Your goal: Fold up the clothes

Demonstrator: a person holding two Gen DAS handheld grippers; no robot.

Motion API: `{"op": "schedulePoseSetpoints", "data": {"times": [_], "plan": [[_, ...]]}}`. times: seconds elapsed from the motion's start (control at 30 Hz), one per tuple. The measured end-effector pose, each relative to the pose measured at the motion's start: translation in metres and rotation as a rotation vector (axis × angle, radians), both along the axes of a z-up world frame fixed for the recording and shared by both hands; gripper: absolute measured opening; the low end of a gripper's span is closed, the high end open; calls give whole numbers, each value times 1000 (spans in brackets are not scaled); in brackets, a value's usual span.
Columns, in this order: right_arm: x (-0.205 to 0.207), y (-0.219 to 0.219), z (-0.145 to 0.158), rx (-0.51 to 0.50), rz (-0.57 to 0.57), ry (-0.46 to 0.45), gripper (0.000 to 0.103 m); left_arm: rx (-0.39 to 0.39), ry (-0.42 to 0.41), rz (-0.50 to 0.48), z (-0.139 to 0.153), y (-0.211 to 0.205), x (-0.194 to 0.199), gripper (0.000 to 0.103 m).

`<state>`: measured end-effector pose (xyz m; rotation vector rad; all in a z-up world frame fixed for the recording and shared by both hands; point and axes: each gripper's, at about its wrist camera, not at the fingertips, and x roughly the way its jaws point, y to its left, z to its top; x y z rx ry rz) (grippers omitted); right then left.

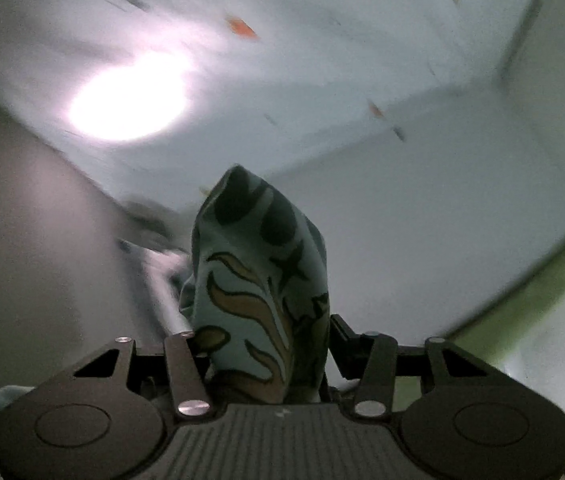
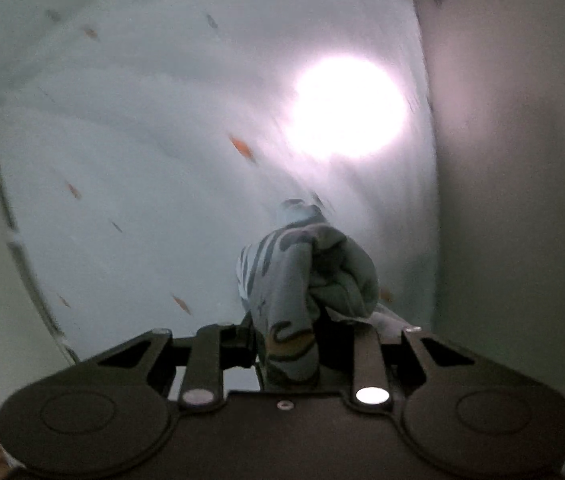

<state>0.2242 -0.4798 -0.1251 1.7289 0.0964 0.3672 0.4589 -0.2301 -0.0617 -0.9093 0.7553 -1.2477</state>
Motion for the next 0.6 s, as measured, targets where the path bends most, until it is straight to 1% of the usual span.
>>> {"op": "schedulePoseSetpoints", "data": {"times": [0.1,0.2,0.27,0.37,0.43,0.5,0.53,0.57,0.6], "plan": [[-42,-36,-1,43,-137,-40,28,14,-65,-123,21,-68,-1,51],[-70,-75,-4,89,-246,-75,28,37,-128,-215,39,-141,-5,51],[-78,-106,-4,101,-310,-102,28,58,-167,-268,50,-188,-8,51],[-77,-156,-2,116,-357,-122,28,125,-243,-280,76,-256,-7,51],[-74,-185,0,107,-380,-139,28,148,-283,-289,90,-292,-6,51],[-78,-219,5,109,-413,-167,28,156,-288,-304,99,-321,1,51],[-72,-230,8,110,-443,-164,28,160,-286,-311,105,-338,7,51],[-75,-239,9,107,-464,-161,28,166,-289,-316,110,-355,13,51],[-70,-250,10,103,-475,-168,28,178,-302,-318,116,-373,18,51]]}}
